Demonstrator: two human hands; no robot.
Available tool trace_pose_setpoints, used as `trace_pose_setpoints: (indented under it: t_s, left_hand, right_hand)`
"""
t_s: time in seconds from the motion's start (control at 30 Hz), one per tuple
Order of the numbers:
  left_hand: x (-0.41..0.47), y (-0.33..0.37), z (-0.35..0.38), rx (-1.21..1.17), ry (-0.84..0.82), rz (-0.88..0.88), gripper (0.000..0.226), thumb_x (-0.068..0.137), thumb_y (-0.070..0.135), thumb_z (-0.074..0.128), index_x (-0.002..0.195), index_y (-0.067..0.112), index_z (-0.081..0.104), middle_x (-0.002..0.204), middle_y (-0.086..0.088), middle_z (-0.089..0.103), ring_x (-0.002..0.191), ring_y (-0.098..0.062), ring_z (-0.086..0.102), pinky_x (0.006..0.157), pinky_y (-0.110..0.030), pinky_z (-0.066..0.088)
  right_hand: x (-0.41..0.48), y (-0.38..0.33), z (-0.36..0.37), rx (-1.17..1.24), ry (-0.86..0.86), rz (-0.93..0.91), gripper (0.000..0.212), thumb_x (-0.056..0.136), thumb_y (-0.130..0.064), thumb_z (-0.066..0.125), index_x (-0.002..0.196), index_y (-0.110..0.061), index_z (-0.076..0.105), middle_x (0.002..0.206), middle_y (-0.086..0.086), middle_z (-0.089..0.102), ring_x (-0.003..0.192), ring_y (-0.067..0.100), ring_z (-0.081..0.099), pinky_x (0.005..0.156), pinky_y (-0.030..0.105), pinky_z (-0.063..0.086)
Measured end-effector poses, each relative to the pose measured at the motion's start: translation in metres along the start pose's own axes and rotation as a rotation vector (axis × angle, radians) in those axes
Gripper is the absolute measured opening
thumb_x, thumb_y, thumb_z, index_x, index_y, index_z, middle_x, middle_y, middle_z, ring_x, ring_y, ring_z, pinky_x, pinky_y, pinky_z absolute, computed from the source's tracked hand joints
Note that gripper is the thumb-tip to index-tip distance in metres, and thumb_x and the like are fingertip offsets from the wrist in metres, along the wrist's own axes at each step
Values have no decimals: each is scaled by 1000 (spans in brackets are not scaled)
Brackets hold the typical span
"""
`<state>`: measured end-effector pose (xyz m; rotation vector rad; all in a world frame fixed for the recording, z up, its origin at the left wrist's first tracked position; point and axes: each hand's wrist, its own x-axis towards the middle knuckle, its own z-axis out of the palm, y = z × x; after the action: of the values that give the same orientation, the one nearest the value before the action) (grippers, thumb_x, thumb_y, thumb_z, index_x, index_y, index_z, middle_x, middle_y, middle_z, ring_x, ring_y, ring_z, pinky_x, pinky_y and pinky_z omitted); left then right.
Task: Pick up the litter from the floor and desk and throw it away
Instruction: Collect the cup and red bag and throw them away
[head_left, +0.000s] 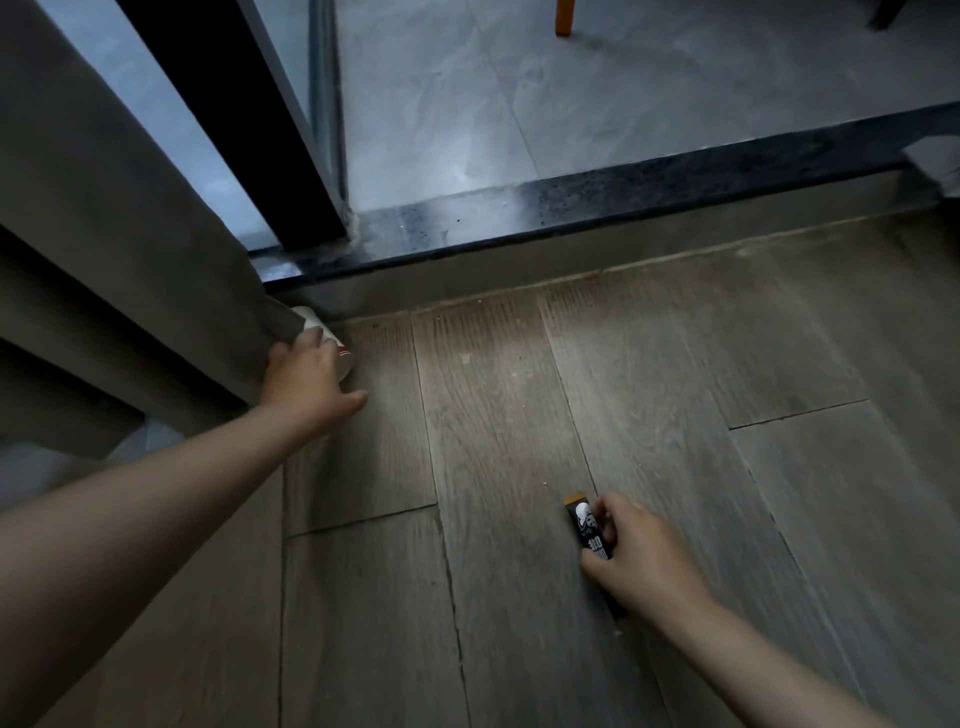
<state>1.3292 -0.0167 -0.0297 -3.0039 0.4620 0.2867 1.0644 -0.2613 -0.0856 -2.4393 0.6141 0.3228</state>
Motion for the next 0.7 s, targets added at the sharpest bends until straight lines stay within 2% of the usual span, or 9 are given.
trace_pose_setpoints:
  t_s: [0.2,0.33,0.43,0.53,0.63,0.7]
  left_hand:
    - [1,-5,9,-263,-66,-27,69,83,38,70,138,5,44,159,-10,16,137,-30,34,100,-37,41]
    - [9,-15,9,-262,-115,50,65,86,32,67,142,9,42,161,-8,9,143,-28,25,105,-36,37]
    - [9,-21,8,-238,-143,111,61,88,30,66,141,9,45,160,-8,12,144,-28,23,107,-34,34]
    - [-1,-16,7,-284,-128,216,59,87,30,67,140,10,47,158,-4,19,142,-24,28,108,-35,34]
    - [-21,3,5,-368,-192,382,62,86,33,68,142,18,45,157,4,19,139,-18,32,109,-36,37]
    - [-38,19,3,-382,-204,518,61,85,36,68,141,26,45,154,9,23,133,-12,38,102,-27,42]
  right_hand:
    - [0,-2,-1,-1,-1,2,24,74,-28,63,93,-20,53,83,-8,52,77,13,49,63,27,31]
    - [-1,-2,-3,10,-9,9,25,74,-27,64,95,-20,53,84,-8,52,78,13,49,62,26,30]
    - [-1,-2,-2,7,-13,4,25,73,-26,63,94,-19,52,84,-7,52,79,14,50,63,27,32]
    - [-1,-1,-1,9,-4,4,24,73,-27,64,92,-20,52,83,-8,52,77,14,49,62,27,31]
    - [-1,-1,-2,25,-12,8,24,72,-25,64,92,-19,53,83,-7,52,78,15,50,63,27,33]
    - [-3,2,-3,56,2,26,23,72,-23,65,92,-18,56,81,-7,53,79,17,53,65,28,38]
